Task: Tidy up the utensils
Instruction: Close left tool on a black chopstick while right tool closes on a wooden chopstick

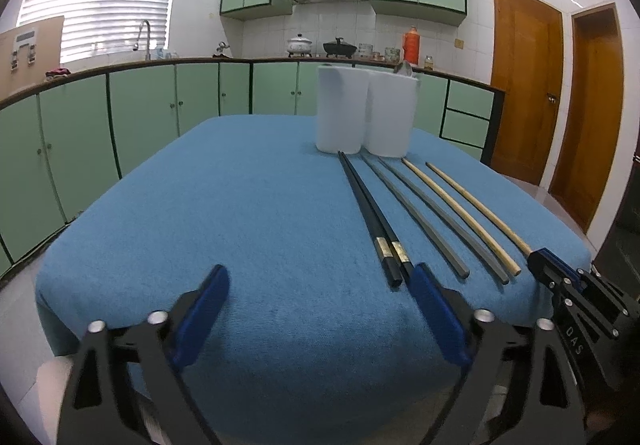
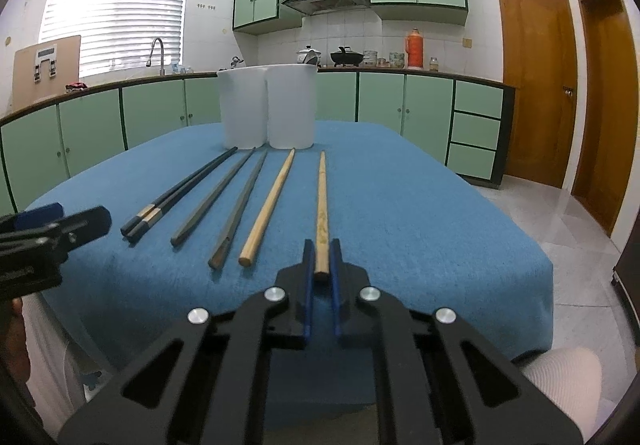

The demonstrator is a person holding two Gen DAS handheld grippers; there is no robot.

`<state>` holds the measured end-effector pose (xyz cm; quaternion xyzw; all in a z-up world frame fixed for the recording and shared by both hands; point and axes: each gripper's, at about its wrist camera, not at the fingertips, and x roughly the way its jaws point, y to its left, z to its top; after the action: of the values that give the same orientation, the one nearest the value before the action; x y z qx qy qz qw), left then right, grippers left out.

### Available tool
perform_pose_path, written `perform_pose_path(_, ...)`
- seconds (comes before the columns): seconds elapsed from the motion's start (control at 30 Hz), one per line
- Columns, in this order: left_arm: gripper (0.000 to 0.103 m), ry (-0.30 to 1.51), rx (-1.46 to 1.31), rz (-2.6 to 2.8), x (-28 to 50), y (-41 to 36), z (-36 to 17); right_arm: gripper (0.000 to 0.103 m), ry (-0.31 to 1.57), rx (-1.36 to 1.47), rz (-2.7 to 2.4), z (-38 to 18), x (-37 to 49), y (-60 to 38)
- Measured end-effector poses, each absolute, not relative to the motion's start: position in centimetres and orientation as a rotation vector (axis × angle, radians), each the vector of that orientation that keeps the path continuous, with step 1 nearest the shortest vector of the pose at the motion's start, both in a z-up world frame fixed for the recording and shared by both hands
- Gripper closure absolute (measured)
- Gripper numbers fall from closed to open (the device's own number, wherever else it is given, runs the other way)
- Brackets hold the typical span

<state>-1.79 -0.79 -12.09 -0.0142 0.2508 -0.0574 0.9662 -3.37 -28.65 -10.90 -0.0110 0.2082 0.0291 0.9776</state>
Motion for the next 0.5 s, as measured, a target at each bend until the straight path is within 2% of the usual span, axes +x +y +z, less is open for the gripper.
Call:
perform_pose_path(0.1, 0.025, 0.523, -0.012, -0.131, -1.5, -1.3, -12.3, 0.097, 0.42, -0.015, 0.062, -10.9, -3.4, -28.7)
perform_pose_path(0.3, 0.028, 0.524, 0.029, -0.137, -1.6, -2.0, -12.4, 0.097, 0.422, -0.004, 0.067, -10.9, -3.4, -28.9)
perform_pose_path(0.5, 0.037, 0.525, 0.045, -0.138, -1.3, -2.1, -12.4, 0.097, 0.423, 0.007, 0.067, -10.9, -3.4, -29.2)
